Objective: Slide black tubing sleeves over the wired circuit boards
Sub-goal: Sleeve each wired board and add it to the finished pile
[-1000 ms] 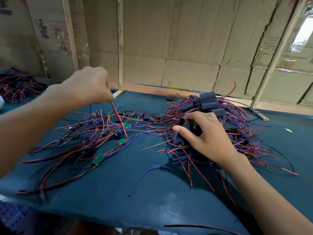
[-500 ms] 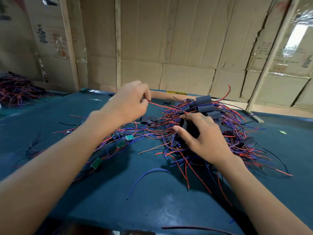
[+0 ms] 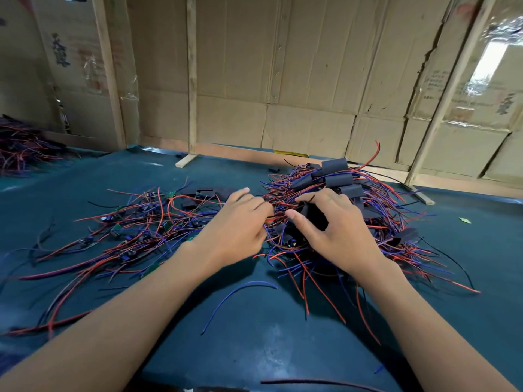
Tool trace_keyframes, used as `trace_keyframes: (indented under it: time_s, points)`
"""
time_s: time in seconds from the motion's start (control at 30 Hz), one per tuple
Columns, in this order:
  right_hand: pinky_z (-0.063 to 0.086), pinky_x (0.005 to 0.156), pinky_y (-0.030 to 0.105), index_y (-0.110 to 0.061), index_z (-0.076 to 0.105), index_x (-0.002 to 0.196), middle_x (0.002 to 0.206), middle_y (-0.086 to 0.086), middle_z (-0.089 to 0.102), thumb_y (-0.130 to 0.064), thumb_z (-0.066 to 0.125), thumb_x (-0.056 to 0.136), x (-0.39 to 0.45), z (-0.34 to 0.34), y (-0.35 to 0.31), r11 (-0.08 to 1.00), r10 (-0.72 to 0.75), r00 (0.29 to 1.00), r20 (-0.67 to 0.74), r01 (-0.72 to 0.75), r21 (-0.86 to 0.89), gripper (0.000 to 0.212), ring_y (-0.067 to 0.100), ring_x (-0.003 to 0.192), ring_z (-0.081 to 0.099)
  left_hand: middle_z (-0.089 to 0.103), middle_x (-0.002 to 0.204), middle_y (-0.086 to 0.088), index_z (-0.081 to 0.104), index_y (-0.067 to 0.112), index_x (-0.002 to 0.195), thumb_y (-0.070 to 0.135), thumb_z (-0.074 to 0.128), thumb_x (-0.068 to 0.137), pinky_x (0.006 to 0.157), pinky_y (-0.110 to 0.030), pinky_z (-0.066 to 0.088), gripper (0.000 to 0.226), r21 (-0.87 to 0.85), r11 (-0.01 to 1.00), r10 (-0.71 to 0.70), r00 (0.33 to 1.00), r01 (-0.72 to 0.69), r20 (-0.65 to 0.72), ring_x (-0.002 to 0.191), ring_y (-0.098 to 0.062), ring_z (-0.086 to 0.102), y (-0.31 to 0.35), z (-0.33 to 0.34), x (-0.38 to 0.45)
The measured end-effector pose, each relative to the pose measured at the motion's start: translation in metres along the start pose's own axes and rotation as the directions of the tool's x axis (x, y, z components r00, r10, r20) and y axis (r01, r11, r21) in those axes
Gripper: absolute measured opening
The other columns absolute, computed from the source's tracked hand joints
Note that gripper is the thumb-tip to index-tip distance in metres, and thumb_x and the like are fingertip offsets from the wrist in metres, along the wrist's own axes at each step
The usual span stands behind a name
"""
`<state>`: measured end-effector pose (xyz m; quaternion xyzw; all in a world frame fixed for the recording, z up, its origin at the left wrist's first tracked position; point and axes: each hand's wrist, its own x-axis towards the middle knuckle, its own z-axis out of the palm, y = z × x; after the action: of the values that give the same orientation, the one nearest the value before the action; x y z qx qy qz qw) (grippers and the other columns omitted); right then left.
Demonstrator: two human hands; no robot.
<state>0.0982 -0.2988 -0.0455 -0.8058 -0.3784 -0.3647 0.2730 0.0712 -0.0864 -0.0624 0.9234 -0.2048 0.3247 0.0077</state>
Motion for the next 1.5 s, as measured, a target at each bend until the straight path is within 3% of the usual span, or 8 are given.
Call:
trace_keyframes:
  time_s: [0.23, 0.4, 0.53, 0.77, 0.93, 1.1, 1.3, 1.5]
  points:
    - [0.036, 0.084, 0.026, -0.008, 0.071, 0.109, 0.100, 0.003, 0.070, -0.027, 0.077, 0.089, 0.000, 0.000, -0.003, 1.000, -0.018, 1.000, -0.002, 0.018, 0.009, 0.027, 0.009, 0.093, 0.051, 0.049, 0.094, 0.005, 0.052, 0.013, 0.135, -0.011, 0.045, 0.077, 0.077, -0.018, 0.041, 0.063, -0.556, 0.821, -0.202, 0.977, 0.127, -0.075, 0.083, -0.009, 0.051, 0.016, 0.005, -0.004]
    - [0.035, 0.087, 0.023, -0.010, 0.069, 0.116, 0.108, 0.004, 0.069, -0.030, 0.074, 0.092, 0.000, -0.003, -0.002, 0.999, 0.049, 0.999, -0.004, -0.048, 0.011, 0.032, 0.014, 0.098, 0.053, 0.035, 0.092, 0.016, 0.052, 0.017, 0.134, 0.014, 0.042, 0.089, 0.077, -0.025, 0.035, 0.046, -0.505, 0.847, -0.228, 0.971, 0.165, -0.065, 0.088, -0.003, 0.045, 0.022, -0.003, -0.007]
    - [0.037, 0.086, 0.024, -0.009, 0.069, 0.121, 0.106, 0.005, 0.069, -0.024, 0.074, 0.092, 0.000, -0.004, 0.000, 0.998, 0.059, 0.998, -0.012, -0.059, -0.007, 0.033, 0.018, 0.098, 0.058, 0.054, 0.111, 0.008, 0.052, 0.027, 0.134, 0.045, 0.030, 0.105, 0.075, -0.041, 0.050, 0.040, -0.353, 0.913, -0.229, 0.973, 0.202, -0.037, 0.094, -0.018, 0.060, 0.028, -0.012, -0.009]
    - [0.052, 0.089, 0.045, -0.009, 0.071, 0.117, 0.106, 0.005, 0.069, -0.026, 0.073, 0.093, 0.000, -0.005, 0.001, 0.996, 0.082, 0.997, -0.010, -0.081, 0.035, 0.029, 0.030, 0.098, 0.066, 0.056, 0.103, 0.003, 0.057, 0.024, 0.128, 0.042, 0.029, 0.106, 0.065, -0.044, 0.050, 0.040, -0.182, 0.957, -0.234, 0.972, 0.225, -0.029, 0.085, -0.028, 0.061, 0.027, -0.017, -0.010]
    - [0.048, 0.093, 0.046, -0.015, 0.063, 0.131, 0.114, 0.003, 0.065, -0.031, 0.054, 0.103, 0.001, -0.006, 0.003, 0.991, 0.106, 0.994, -0.005, -0.105, 0.079, 0.033, 0.029, 0.103, 0.062, 0.048, 0.099, -0.006, 0.059, 0.006, 0.128, 0.018, 0.043, 0.106, 0.075, -0.043, 0.047, 0.030, -0.380, 0.913, -0.187, 0.980, 0.146, -0.073, 0.079, -0.029, 0.053, 0.014, -0.007, -0.009]
    - [0.046, 0.091, 0.045, -0.016, 0.062, 0.120, 0.110, -0.004, 0.062, -0.029, 0.038, 0.107, 0.003, -0.008, 0.002, 0.982, 0.139, 0.990, -0.013, -0.136, 0.130, 0.031, 0.018, 0.101, 0.059, 0.042, 0.095, 0.006, 0.056, 0.010, 0.140, 0.023, 0.043, 0.107, 0.079, -0.024, 0.040, 0.038, -0.527, 0.840, -0.217, 0.969, 0.126, -0.114, 0.081, -0.008, 0.048, 0.017, -0.002, -0.006]
    - [0.039, 0.081, 0.033, -0.020, 0.069, 0.105, 0.092, -0.029, 0.053, -0.045, 0.048, 0.101, 0.002, -0.011, -0.004, 0.997, 0.027, 0.999, 0.044, -0.030, 0.070, 0.033, -0.012, 0.091, 0.049, 0.038, 0.089, 0.008, 0.064, 0.022, 0.125, 0.035, 0.041, 0.107, 0.068, -0.039, 0.046, 0.033, -0.533, 0.841, -0.203, 0.968, 0.094, -0.149, 0.077, -0.011, 0.048, 0.026, -0.006, -0.005]
    - [0.039, 0.078, 0.043, -0.012, 0.068, 0.093, 0.085, -0.004, 0.064, -0.028, 0.053, 0.101, 0.002, -0.009, -0.001, 0.999, -0.030, 0.997, 0.066, 0.029, 0.016, 0.024, 0.018, 0.076, 0.055, 0.046, 0.095, 0.006, 0.066, 0.014, 0.111, 0.031, 0.045, 0.105, 0.077, -0.030, 0.045, 0.028, -0.567, 0.822, -0.198, 0.961, 0.054, -0.194, 0.084, -0.009, 0.051, 0.023, -0.007, -0.006]
